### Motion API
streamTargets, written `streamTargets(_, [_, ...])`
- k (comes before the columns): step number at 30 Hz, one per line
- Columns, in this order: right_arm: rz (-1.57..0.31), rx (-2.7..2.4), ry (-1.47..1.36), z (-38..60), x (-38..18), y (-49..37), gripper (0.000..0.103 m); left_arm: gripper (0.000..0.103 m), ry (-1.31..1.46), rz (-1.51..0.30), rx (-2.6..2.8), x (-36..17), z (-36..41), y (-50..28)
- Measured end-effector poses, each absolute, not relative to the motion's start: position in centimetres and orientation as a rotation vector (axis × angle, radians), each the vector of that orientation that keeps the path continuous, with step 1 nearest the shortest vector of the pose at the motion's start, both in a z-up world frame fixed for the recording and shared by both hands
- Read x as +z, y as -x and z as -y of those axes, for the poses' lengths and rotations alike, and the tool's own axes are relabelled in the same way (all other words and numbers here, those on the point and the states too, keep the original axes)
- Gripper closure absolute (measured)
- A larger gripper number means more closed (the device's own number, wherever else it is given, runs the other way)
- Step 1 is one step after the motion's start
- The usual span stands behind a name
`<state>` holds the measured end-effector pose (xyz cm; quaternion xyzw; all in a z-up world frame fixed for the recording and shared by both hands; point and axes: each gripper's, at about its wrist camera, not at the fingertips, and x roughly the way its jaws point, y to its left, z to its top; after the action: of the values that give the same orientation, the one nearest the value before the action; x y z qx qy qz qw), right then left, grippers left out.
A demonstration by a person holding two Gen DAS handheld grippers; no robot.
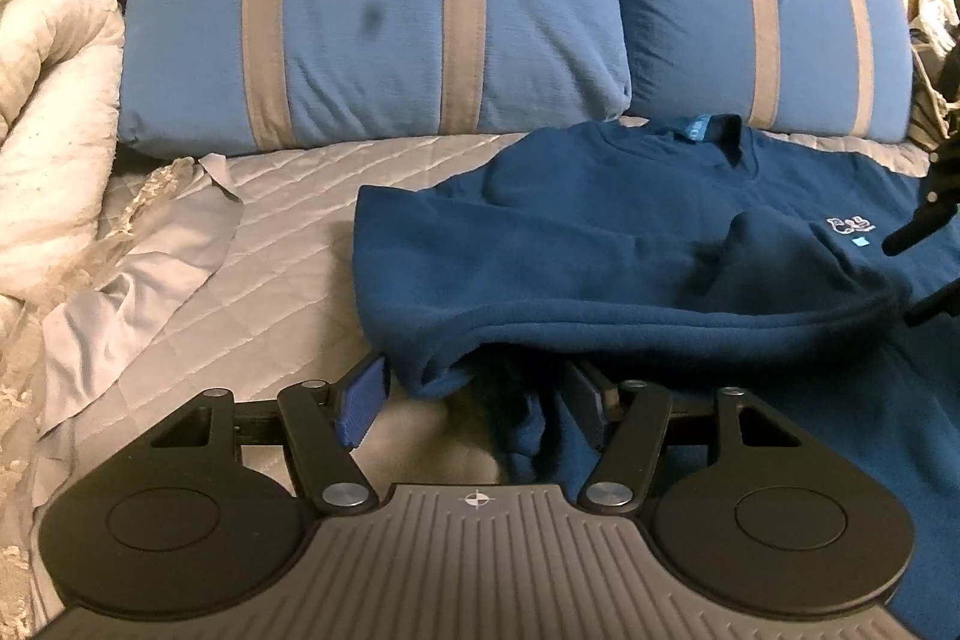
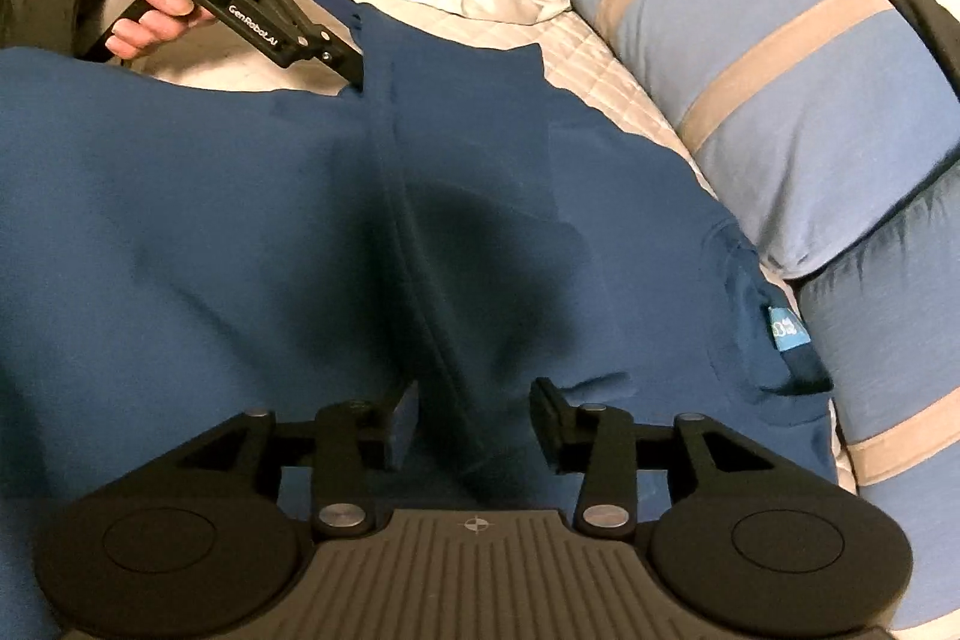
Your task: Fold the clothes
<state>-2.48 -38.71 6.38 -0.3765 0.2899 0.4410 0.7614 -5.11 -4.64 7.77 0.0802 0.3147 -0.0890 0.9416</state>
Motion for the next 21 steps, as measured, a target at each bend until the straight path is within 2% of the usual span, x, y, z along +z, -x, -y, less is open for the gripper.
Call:
streamTargets(7, [-0.637,0.965,0.893,37.2,4.1,2.0,0.061,0.041,-0.085,-0.619,-0.205,7.8,3.7,4.8])
streamTargets(8, [-0.643,0.968,0.907,37.1,3.8,1.9,0.07,0.041,-0.074,-0.61,-0.206,7.8,3.6,4.8])
streamTargets(9, [-0.647,0.966,0.917,37.0,3.6,1.8,0.083,0.041,-0.07,-0.605,-0.204,7.9,3.6,4.7])
streamTargets(11, [-0.641,0.935,0.921,36.9,3.9,1.5,0.093,0.041,-0.08,-0.594,-0.198,7.9,3.8,4.5])
streamTargets(21, [-0.337,0.567,1.09,37.7,9.4,1.9,0.095,0.042,-0.226,-0.6,-0.057,7.6,4.4,2.5])
